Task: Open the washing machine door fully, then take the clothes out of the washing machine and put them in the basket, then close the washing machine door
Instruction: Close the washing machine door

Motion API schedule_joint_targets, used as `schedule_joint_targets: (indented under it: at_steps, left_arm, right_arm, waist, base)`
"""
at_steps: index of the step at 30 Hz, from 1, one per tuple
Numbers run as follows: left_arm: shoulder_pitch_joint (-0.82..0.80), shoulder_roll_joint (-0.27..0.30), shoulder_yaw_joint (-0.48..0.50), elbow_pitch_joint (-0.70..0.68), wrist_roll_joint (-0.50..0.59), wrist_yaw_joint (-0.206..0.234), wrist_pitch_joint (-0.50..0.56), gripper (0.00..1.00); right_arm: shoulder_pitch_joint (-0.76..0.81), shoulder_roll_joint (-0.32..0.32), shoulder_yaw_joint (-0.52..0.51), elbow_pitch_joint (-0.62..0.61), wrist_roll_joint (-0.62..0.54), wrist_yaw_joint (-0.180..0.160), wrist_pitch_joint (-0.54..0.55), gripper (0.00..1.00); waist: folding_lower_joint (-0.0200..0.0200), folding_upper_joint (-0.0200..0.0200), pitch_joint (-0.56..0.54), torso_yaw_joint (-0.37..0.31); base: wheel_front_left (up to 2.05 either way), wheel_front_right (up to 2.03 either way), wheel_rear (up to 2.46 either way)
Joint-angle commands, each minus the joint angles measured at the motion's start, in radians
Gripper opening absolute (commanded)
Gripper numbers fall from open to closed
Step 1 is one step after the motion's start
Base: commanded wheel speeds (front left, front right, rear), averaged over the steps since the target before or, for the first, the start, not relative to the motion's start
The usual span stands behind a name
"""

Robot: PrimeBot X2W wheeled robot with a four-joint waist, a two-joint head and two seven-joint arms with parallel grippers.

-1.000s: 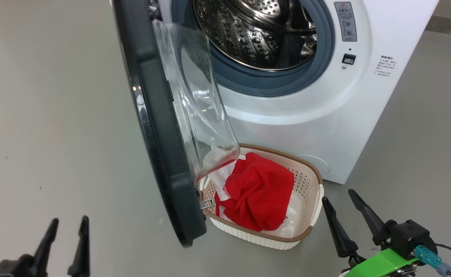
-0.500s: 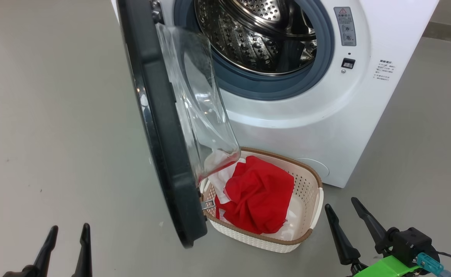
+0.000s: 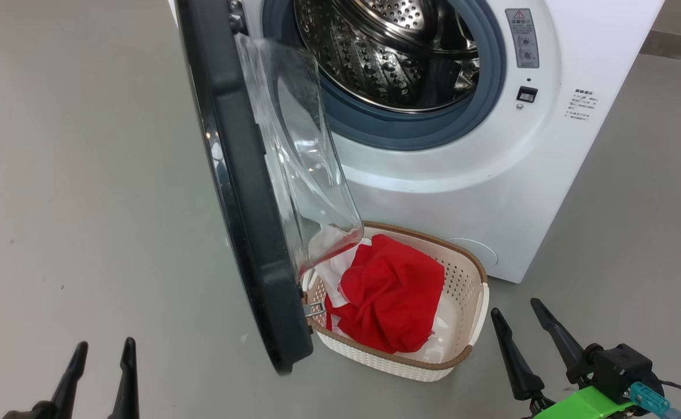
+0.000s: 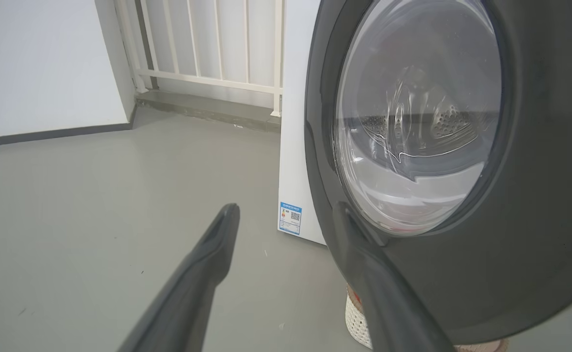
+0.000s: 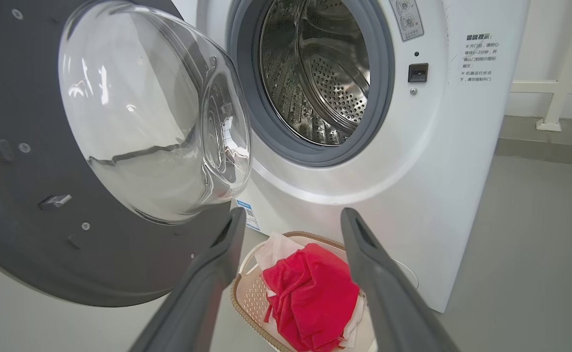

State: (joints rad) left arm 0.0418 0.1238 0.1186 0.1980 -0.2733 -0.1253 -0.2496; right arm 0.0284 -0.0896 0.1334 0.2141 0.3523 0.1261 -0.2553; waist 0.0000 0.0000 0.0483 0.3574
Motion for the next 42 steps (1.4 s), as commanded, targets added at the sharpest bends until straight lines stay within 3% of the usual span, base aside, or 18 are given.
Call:
schedule_joint_targets:
  at_steps: [1,2,4,5,6,13,18,25,30,34,42]
  left_arm:
    - [-0.040,0.032,0.025,-0.012,-0.029,-0.005,-0.012,1.00]
    - [-0.046,0.042,0.020,-0.008,-0.040,-0.005,-0.012,0.93]
    - [-0.060,0.063,0.005,-0.002,-0.075,-0.005,-0.012,0.48]
    - [-0.068,0.080,-0.005,-0.001,-0.084,-0.005,-0.012,0.37]
    - [-0.077,0.097,-0.017,0.001,-0.099,-0.005,-0.012,0.00]
    - [-0.150,0.212,-0.087,0.008,-0.220,-0.005,-0.012,0.00]
    - [-0.210,0.316,-0.166,-0.005,-0.371,-0.005,-0.012,0.00]
    - [-0.282,0.511,-0.371,-0.089,-0.801,-0.005,0.027,0.00]
    - [-0.342,0.635,-0.448,-0.132,-1.029,-0.005,0.081,0.00]
    - [-0.388,0.680,-0.485,-0.169,-1.129,-0.005,0.097,0.00]
    - [-0.454,0.734,-0.566,-0.233,-1.205,-0.005,0.098,0.00]
  right_arm:
    - [-0.018,-0.004,0.023,-0.020,-0.001,0.005,-0.006,1.00]
    - [-0.019,-0.004,0.025,-0.019,0.000,0.005,-0.006,1.00]
    - [-0.021,-0.004,0.028,-0.018,0.001,0.005,-0.006,1.00]
    - [-0.022,-0.004,0.029,-0.017,0.001,0.005,-0.006,1.00]
    - [-0.023,-0.004,0.030,-0.017,0.001,0.005,-0.006,1.00]
    - [-0.031,-0.004,0.036,-0.017,0.000,0.005,-0.006,1.00]
    - [-0.034,-0.001,0.041,-0.018,0.000,0.005,-0.006,1.00]
    - [-0.039,0.006,0.047,-0.017,-0.002,0.005,-0.006,1.00]
    - [-0.054,0.012,0.054,-0.016,-0.005,0.005,-0.006,1.00]
    - [-0.064,0.017,0.052,-0.015,-0.008,0.005,-0.006,1.00]
    - [-0.084,0.028,0.051,-0.018,-0.010,0.005,-0.006,1.00]
  waist:
    - [0.0000,0.0000,-0.002,-0.002]
    - [0.0000,0.0000,-0.003,-0.003]
    - [0.0000,0.0000,-0.002,-0.005]
    - [0.0000,0.0000,-0.002,-0.005]
    - [0.0000,0.0000,-0.001,-0.007]
    - [0.0000,0.0000,0.010,-0.017]
    - [0.0000,0.0000,0.020,-0.034]
    - [0.0000,0.0000,0.036,-0.058]
    - [0.0000,0.0000,0.057,-0.078]
    - [0.0000,0.0000,0.070,-0.093]
    - [0.0000,0.0000,0.096,-0.131]
  base:
    - [0.00,0.00,0.00]
    - [0.00,0.00,0.00]
    - [0.00,0.00,0.00]
    - [0.00,0.00,0.00]
    - [0.00,0.00,0.00]
    - [0.00,0.00,0.00]
    - [0.00,0.00,0.00]
    - [0.00,0.00,0.00]
    - [0.00,0.00,0.00]
    - [0.00,0.00,0.00]
    - [0.00,0.00,0.00]
